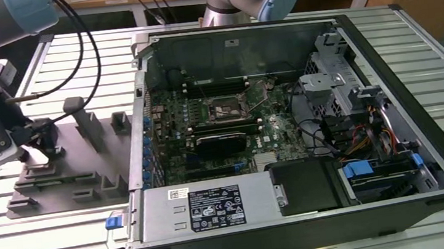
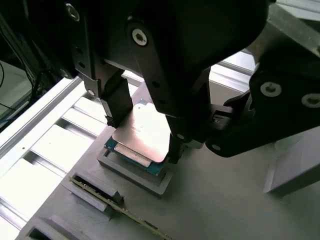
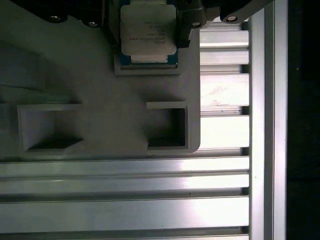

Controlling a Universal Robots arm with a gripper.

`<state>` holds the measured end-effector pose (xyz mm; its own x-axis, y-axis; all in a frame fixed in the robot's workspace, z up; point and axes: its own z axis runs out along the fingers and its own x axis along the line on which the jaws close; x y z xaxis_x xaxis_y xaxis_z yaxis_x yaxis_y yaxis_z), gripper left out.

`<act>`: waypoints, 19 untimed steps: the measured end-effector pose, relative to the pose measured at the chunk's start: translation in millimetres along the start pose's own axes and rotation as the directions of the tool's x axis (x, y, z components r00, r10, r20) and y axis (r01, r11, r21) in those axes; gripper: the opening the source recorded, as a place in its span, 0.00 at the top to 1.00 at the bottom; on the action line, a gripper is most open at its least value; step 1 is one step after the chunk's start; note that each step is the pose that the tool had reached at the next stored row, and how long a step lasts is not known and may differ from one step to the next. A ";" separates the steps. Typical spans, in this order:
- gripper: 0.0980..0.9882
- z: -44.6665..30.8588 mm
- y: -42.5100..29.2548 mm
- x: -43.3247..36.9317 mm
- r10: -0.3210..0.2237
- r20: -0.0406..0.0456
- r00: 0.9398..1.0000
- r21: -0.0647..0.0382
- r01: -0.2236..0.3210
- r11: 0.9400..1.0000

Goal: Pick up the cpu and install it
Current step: 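Pick up the cpu and move it towards the insertion slot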

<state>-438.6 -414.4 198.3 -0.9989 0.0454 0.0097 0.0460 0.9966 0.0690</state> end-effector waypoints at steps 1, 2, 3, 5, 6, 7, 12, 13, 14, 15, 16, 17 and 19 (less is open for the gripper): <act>0.50 -1.7 0.1 0.0 -0.001 0.000 1.000 0.000 0.001 1.000; 0.50 -3.4 0.2 0.0 -0.002 0.000 1.000 -0.001 0.002 1.000; 0.50 -5.2 0.4 0.1 -0.003 0.000 1.000 -0.002 0.003 1.000; 0.50 -8.8 0.6 0.1 -0.004 -0.001 1.000 -0.003 0.004 1.000; 0.50 -10.6 0.8 0.1 -0.005 -0.001 1.000 -0.004 0.005 1.000; 0.50 -12.2 0.8 0.1 -0.005 -0.001 1.000 -0.004 0.005 1.000; 0.50 -20.6 1.5 0.2 -0.006 -0.001 1.000 -0.005 0.006 1.000; 0.50 -22.2 1.6 0.2 -0.006 -0.001 1.000 -0.005 0.006 1.000; 0.50 -23.8 1.7 0.2 -0.006 -0.001 1.000 -0.005 0.006 1.000; 0.50 -25.3 1.8 0.3 -0.007 -0.001 1.000 -0.006 0.007 1.000; 0.50 -34.0 2.3 0.3 -0.008 -0.001 1.000 -0.006 0.008 1.000; 0.50 -35.6 2.5 0.4 -0.008 -0.001 1.000 -0.006 0.008 1.000; 0.50 -38.7 2.7 0.4 -0.008 -0.001 1.000 -0.006 0.008 1.000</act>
<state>-438.6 -414.4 237.2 -0.9993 0.0369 0.0100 0.0375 0.9965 0.0747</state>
